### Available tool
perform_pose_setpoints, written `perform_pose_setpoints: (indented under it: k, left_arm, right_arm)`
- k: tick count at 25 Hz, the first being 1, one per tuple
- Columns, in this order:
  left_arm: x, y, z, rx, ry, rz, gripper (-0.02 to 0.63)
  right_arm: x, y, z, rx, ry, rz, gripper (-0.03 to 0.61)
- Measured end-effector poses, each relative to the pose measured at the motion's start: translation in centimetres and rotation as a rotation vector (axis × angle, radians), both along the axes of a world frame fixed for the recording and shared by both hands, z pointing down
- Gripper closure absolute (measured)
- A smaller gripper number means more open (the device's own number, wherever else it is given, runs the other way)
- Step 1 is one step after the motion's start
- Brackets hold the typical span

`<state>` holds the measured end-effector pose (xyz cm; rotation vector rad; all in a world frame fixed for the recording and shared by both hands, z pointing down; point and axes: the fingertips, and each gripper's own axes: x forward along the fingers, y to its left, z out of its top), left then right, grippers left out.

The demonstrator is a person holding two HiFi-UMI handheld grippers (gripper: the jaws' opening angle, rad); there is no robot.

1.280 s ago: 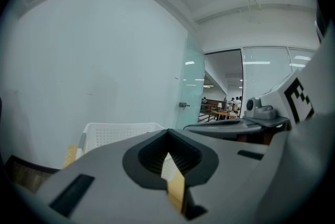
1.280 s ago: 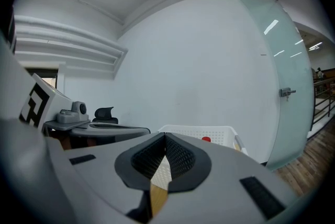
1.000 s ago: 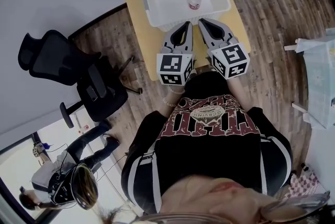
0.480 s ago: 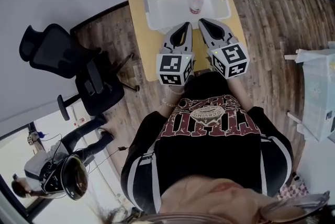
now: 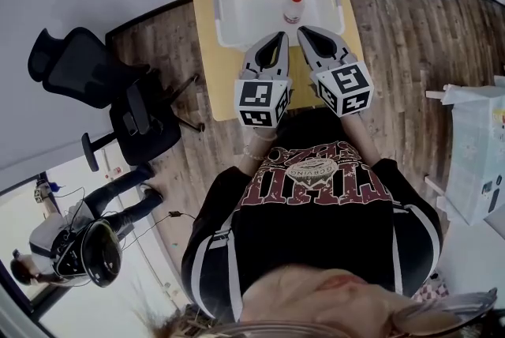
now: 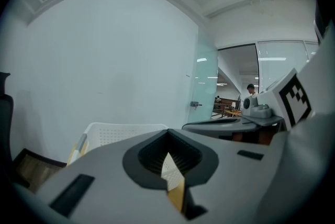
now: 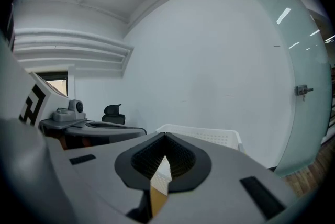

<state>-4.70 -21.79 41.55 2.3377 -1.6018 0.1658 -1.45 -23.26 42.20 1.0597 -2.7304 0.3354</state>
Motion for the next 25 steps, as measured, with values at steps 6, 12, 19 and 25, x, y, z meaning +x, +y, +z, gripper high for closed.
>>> perform_pose_setpoints:
  k: [6, 12, 19, 25]
  left_arm:
    - [0.8, -0.4, -0.1, 0.001, -0.003, -0.004, 0.566]
    - [0.9, -0.9, 0.0, 0.000, 0.002, 0.003, 0.566]
    - [1.4, -1.3, 0.0, 0.002, 0.002, 0.007, 0.566]
    - [1.2, -1.5, 0.2, -0.001, 0.006, 0.003, 0.566]
  right_arm:
    - [1.2, -0.8, 0.4, -0.003, 0.008, 0.011, 0.561]
    - [1.8, -1.7, 1.0, -0.010, 0.025, 0.031, 0.561]
    - [2.5, -2.7, 1.6, -0.014, 0.043, 0.046, 0.561]
    - [2.5, -3.9, 2.7, -0.020, 0.067, 0.053, 0.561]
